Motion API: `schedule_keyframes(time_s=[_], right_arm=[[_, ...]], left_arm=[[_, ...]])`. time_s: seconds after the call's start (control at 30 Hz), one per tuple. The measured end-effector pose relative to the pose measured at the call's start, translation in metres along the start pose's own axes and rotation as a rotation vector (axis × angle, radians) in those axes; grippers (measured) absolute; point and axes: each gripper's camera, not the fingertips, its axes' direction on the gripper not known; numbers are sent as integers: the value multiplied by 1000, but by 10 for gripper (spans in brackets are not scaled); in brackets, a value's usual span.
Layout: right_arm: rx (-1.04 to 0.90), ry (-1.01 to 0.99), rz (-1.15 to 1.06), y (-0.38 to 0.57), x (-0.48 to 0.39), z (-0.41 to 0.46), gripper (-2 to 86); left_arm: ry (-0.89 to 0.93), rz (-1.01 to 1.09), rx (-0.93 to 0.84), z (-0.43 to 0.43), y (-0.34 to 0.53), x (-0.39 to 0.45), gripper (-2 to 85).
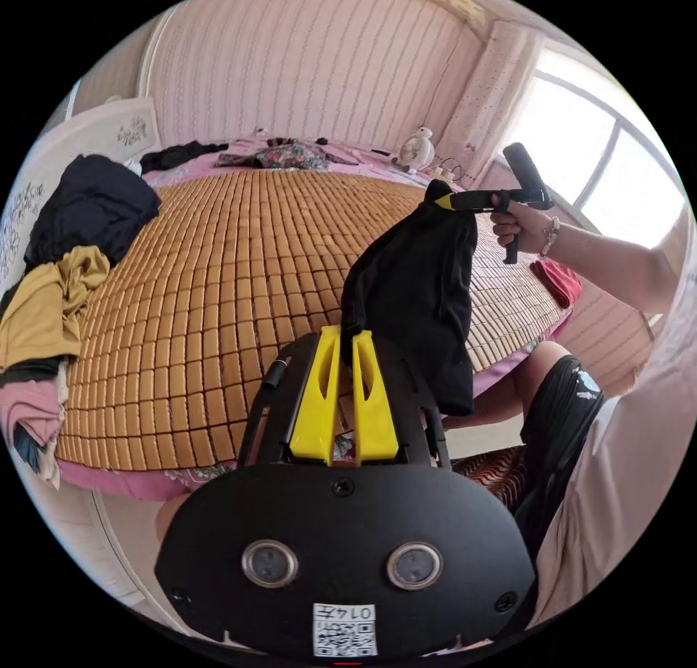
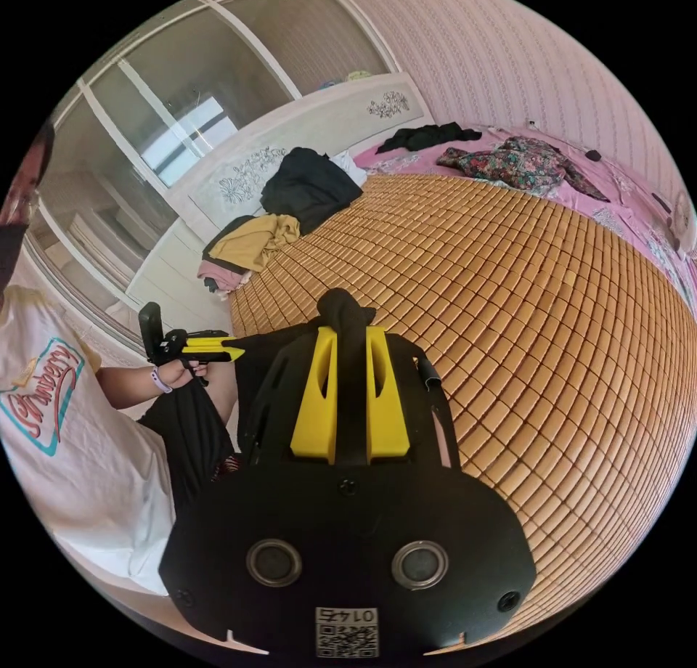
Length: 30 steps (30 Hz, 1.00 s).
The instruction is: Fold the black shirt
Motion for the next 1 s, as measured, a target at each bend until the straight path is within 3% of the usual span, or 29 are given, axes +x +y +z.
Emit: schedule_keyframes(time_s=[0.33, 0.5, 0.67, 0.87, 0.93, 1.0], right_arm=[[471, 143, 260, 162, -45, -176, 57], [624, 321, 371, 250, -55, -286, 56], [644, 527, 410, 301, -54, -386, 56], [513, 803, 495, 300, -10, -517, 61], [483, 847, 576, 289, 30, -560, 62], [583, 878, 774, 288, 101, -604, 72]], left_arm=[[161, 328, 103, -54, -38, 127, 4], [312, 552, 83, -22, -70, 217, 5], [528, 684, 56, 50, -118, 333, 6], [794, 652, 84, 144, -229, 469, 15], [801, 565, 106, 174, -267, 505, 28], [860, 432, 76, 216, -304, 533, 41]])
